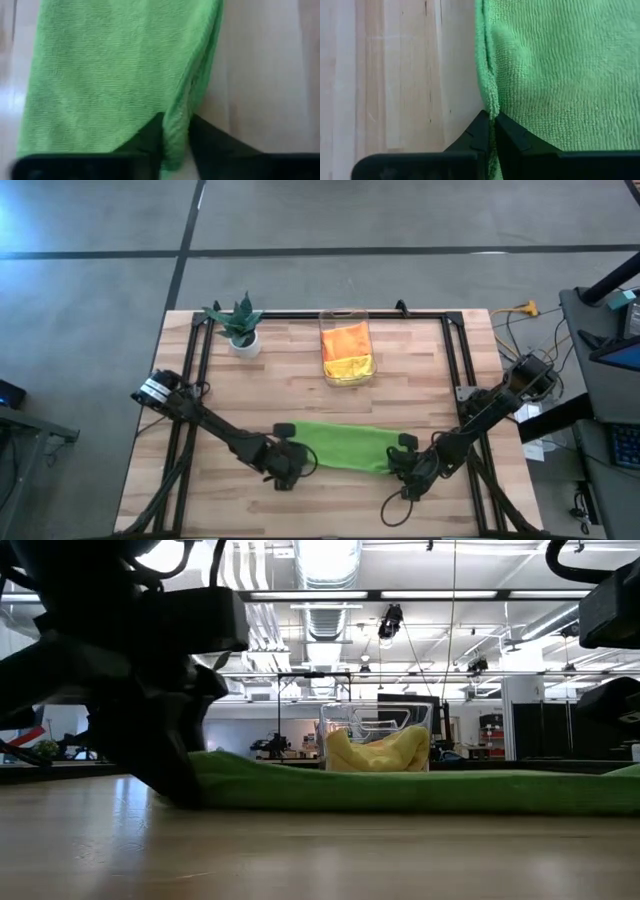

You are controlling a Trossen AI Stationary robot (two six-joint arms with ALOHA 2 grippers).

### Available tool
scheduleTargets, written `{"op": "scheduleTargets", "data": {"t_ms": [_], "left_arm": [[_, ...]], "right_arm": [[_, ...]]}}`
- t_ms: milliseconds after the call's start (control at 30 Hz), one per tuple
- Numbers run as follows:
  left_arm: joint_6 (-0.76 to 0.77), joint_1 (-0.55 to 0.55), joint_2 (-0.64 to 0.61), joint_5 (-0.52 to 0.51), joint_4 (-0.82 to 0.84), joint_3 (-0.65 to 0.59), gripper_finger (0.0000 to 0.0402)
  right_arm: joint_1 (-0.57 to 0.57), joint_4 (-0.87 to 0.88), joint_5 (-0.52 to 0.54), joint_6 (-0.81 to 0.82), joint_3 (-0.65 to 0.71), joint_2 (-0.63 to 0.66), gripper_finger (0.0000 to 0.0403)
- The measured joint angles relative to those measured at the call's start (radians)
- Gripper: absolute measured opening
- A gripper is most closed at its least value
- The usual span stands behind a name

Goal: Fold microfiber towels
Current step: Fold the green towel

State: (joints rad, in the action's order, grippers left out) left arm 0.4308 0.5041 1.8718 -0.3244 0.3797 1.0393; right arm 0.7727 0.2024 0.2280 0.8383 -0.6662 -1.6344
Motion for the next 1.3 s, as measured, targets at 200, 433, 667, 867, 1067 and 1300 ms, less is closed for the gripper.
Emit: {"op": "scheduleTargets", "data": {"t_ms": [200, 433, 667, 867, 1067, 1300], "left_arm": [[0.004, 0.013, -0.032, -0.028, 0.04, 0.015, 0.0009], [0.039, 0.015, -0.135, -0.052, 0.031, 0.014, 0.0001], [0.055, 0.015, -0.168, -0.093, 0.029, 0.008, 0.0001], [0.085, 0.016, -0.168, -0.093, 0.035, -0.001, 0.0], [0.091, 0.015, -0.168, -0.134, 0.032, -0.008, 0.0], [0.175, -0.011, -0.168, -0.185, 0.027, -0.037, 0.0]], "right_arm": [[0.0, -0.002, -0.06, 0.0, 0.0, 0.012, 0.0015], [-0.004, 0.051, -0.088, 0.051, 0.007, 0.093, 0.0012], [-0.025, 0.149, -0.066, 0.079, 0.01, 0.172, 0.0012], [-0.049, 0.168, -0.065, 0.088, 0.012, 0.26, 0.0012], [-0.115, 0.234, -0.059, 0.07, 0.021, 0.349, 0.0012], [-0.246, 0.293, -0.125, -0.018, 0.048, 0.371, 0.0013]]}}
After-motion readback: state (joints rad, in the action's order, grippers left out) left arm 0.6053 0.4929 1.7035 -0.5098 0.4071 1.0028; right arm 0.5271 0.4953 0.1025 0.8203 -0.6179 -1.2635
